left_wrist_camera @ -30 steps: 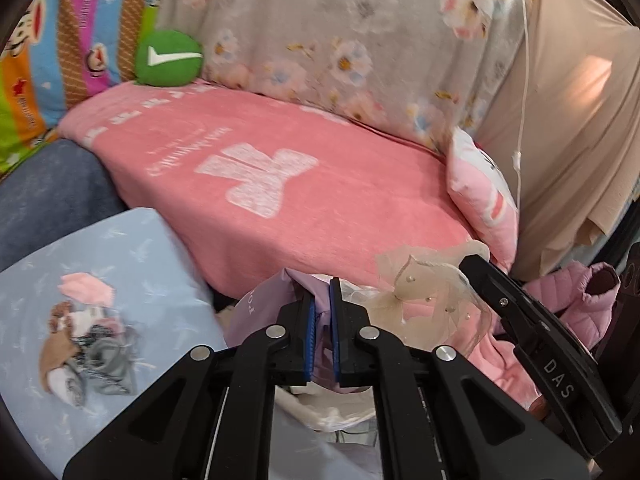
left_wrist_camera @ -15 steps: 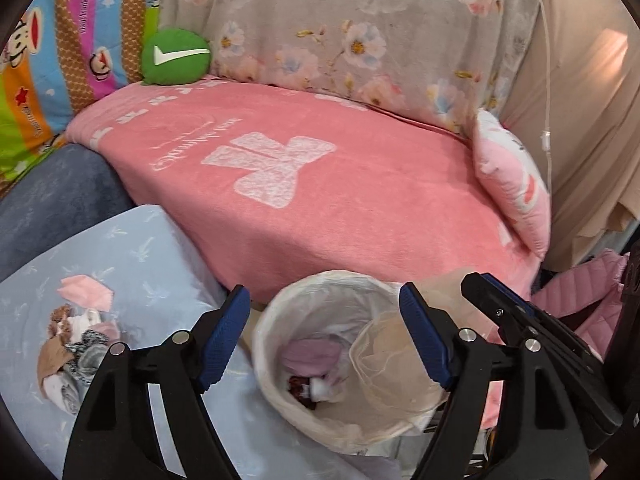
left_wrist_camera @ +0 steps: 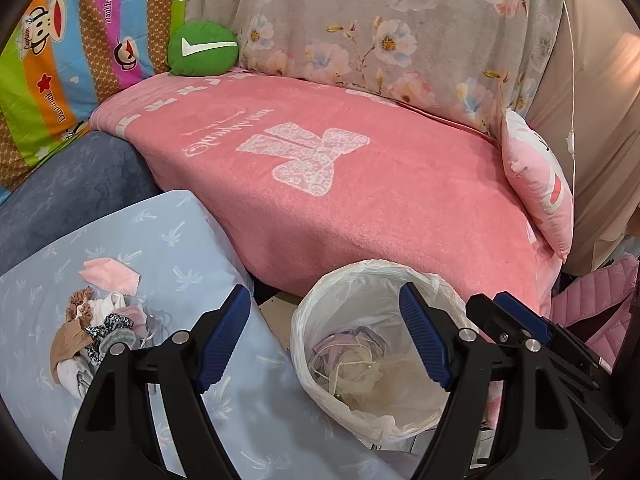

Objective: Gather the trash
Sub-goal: 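Move both open tools back over the remaining cloth items on the table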

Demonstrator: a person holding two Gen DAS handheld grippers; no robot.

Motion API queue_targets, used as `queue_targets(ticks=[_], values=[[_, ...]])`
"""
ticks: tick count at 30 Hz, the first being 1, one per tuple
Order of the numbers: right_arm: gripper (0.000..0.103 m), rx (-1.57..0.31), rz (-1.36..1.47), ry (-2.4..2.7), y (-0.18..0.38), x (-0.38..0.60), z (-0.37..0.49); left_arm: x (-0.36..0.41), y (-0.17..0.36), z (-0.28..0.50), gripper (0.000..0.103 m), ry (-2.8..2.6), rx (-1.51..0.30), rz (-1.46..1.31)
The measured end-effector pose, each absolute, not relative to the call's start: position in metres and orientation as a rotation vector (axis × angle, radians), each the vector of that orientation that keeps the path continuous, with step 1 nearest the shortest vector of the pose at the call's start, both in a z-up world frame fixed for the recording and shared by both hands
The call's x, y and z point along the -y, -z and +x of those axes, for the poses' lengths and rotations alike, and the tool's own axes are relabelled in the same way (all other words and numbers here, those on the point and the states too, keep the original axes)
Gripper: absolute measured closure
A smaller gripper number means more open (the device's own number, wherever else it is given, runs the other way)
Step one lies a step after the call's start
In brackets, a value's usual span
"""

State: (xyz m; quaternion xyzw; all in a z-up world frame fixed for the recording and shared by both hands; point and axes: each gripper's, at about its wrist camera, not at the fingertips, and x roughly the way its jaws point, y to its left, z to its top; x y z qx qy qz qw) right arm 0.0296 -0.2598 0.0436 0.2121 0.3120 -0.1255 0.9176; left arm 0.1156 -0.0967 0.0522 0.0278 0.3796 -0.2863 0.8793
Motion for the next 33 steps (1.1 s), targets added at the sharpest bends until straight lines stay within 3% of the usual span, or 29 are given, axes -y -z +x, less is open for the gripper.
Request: queue_targets(ticks=[33], values=[[0.060,-0.686,0.348,0.122,-0.053,0.176,0.049,0.010,-0.044,0.119,0.030,0.458,-0.804,-0.059]])
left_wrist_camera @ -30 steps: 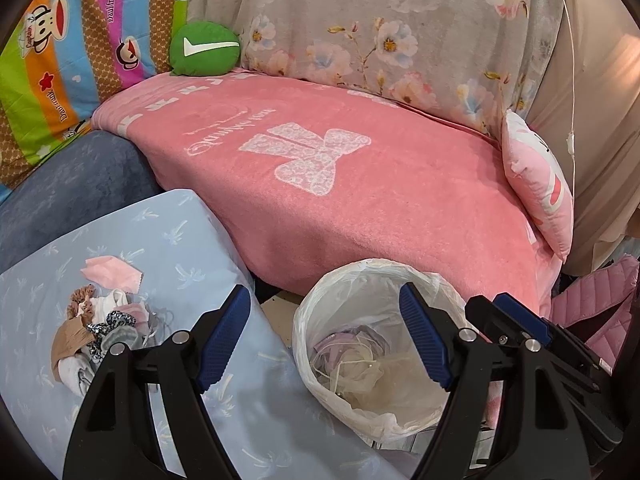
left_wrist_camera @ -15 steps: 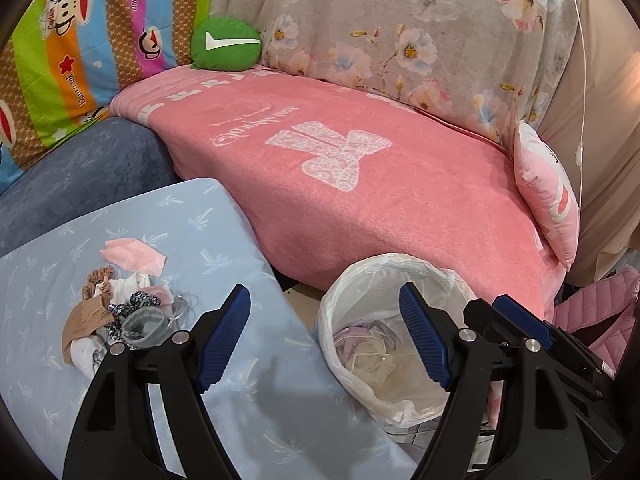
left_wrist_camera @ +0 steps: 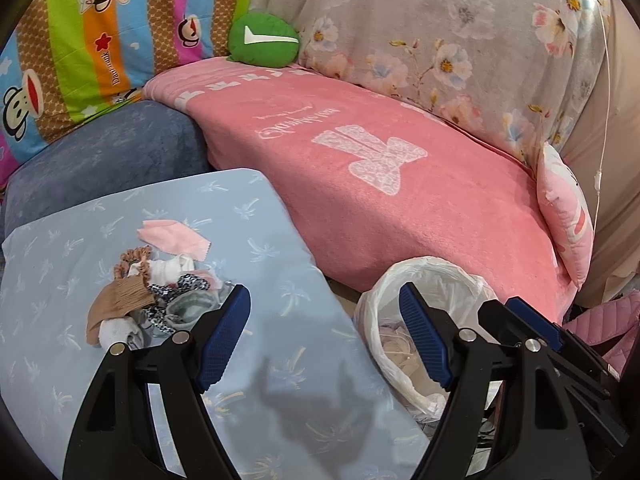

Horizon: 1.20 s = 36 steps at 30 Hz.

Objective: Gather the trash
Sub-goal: 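Move both open tools back over the remaining cloth items on the table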

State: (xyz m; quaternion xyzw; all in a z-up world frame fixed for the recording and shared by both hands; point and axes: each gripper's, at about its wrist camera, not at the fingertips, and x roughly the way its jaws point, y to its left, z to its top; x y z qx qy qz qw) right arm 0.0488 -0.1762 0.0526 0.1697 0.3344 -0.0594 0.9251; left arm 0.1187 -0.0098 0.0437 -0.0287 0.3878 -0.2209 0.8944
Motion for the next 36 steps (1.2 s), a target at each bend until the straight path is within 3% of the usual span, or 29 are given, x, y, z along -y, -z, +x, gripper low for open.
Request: queue_targets(ticks=[20,36], values=[[0.056,-0.738,0.297,0.023,-0.043,0.115,0.070,-0.060,-0.020,0.128,0.027,0.325,-0.852,-0.141],[0.056,-0.827,0.260,-0.058,-0.009,0.051,0.103,-0.139,0.032,0.136,0.027,0.151,-0.946,-0.159]])
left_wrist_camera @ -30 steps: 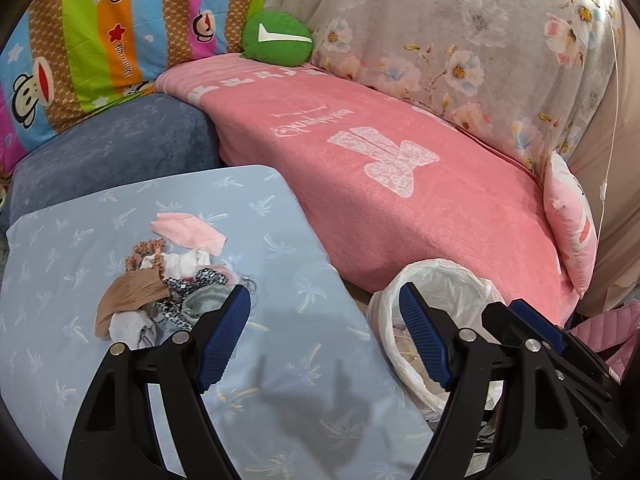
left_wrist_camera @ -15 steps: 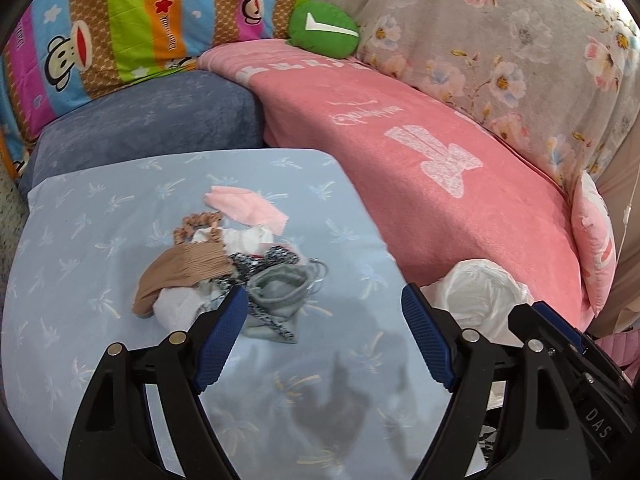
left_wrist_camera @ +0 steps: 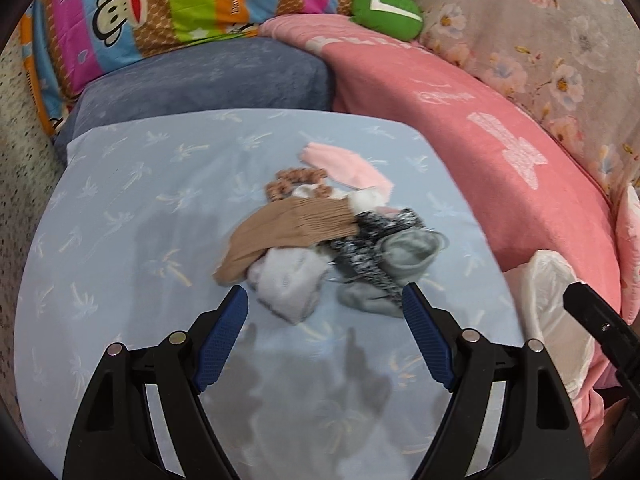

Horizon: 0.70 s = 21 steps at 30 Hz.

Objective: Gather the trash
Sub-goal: 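Move both open tools back over the remaining cloth items on the table, then grasp the white sock with the left tool while the right tool grasps the brown stocking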

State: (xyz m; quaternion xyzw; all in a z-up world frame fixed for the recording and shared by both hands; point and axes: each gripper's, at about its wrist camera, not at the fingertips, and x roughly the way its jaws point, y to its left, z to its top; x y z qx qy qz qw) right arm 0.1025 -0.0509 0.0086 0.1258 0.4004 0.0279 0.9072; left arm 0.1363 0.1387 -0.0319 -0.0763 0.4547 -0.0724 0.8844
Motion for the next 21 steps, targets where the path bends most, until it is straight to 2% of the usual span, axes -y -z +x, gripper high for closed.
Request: queue_targets(ticks=[12,19,21], values=[[0.056,-0.893,0.229,-0.109,0.023,0.007,0.136,-0.174,0.070,0.155,0.028,0.122,-1.050,-0.299],[0.056,-0.912,0.225,-0.122,0.029,-0.007,0.151,-0.168,0.077,0.173,0.029,0.166,-1.065,-0.338],[0.056,-0.914,0.224,-0.125,0.030,-0.010,0.155,-0.164,0.079,0.176,0.041,0.185,-1.072,-0.333]])
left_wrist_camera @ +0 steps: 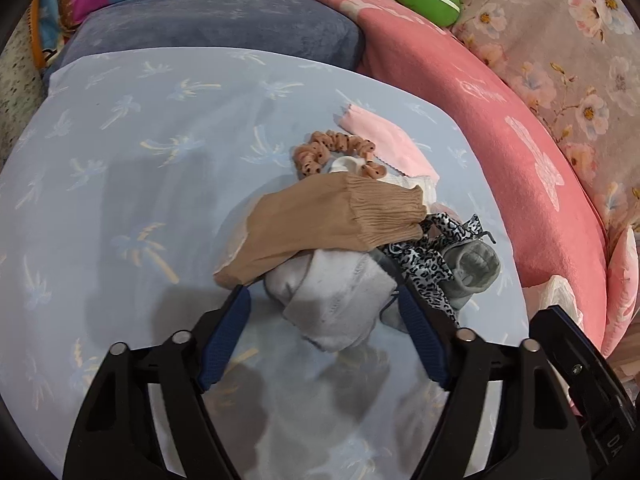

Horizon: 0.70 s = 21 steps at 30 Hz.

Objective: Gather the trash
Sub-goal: 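Grasp the white sock with the left tool while the right tool grasps the brown stocking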

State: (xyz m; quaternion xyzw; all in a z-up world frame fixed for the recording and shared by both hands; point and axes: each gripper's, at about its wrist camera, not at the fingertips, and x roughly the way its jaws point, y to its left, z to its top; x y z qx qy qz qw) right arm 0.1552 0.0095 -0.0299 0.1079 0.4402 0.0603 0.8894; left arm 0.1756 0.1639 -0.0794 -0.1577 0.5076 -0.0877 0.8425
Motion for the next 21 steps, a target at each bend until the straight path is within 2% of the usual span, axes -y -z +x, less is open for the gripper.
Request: queue_targets(ticks=[1,2,6,10,21], values=[[0.056,-0.916,0.224,-0.128,0.031,-0.011,0.157,-0.163,0.081,0.177,0.045,0.204,-1.081,-0.334],[0.056,-0.919,0.225,-0.132,0.031,-0.013,0.159,-0.163,0.083,0.178,0.054,0.217,-1.092,-0.339],[0.056,-0.927,0.219,-0.152,0.032,-0.022,0.168,-0.172,0.083,0.175,0.074,0.251,-1.088,-0.359],[0.056,-0.939,0.221,-0.194,0.033,-0.038,0.180,-0.187,0.078,0.163,0.077,0.249,-1.083,-0.362],[0.057,-0.981,0.182,-0.272,0.054,-0.092,0.216,-0.234,0.065,0.147,0.077,0.107,-1.039,-0.358]])
